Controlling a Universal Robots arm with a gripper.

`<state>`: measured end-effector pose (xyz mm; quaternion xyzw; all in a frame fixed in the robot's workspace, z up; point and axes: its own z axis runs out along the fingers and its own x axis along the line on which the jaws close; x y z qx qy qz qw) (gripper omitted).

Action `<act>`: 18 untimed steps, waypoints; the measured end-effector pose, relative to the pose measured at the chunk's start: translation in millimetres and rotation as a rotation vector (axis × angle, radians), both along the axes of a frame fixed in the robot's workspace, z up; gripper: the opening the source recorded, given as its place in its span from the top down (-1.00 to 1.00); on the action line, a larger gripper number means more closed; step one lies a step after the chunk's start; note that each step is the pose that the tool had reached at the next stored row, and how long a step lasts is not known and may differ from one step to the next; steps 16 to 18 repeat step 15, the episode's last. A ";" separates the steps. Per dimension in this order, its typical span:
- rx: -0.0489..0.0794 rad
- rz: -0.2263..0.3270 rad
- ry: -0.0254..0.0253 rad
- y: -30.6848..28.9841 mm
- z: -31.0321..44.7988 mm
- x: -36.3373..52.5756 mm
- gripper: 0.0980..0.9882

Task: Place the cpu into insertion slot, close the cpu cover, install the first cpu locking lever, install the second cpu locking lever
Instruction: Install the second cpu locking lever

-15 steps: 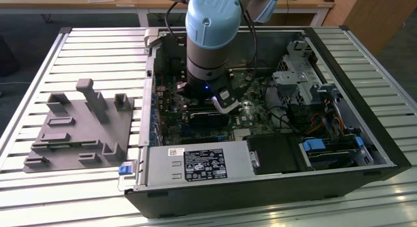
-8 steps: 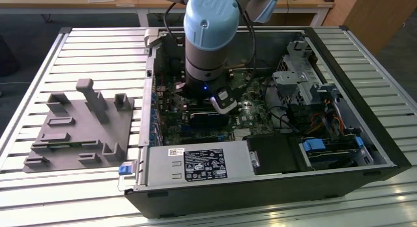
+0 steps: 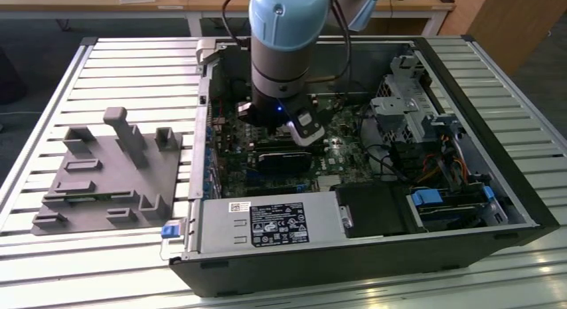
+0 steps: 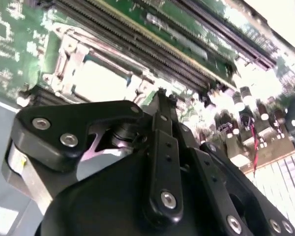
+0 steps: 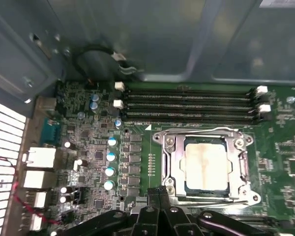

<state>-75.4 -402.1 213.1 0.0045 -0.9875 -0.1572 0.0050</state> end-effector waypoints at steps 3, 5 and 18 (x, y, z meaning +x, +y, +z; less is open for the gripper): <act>0.000 0.000 0.0000 0.1 6.7 0.0 0.98; 0.000 0.000 0.0000 0.2 11.8 0.0 0.98; 0.000 0.000 0.0000 0.3 16.5 0.0 0.98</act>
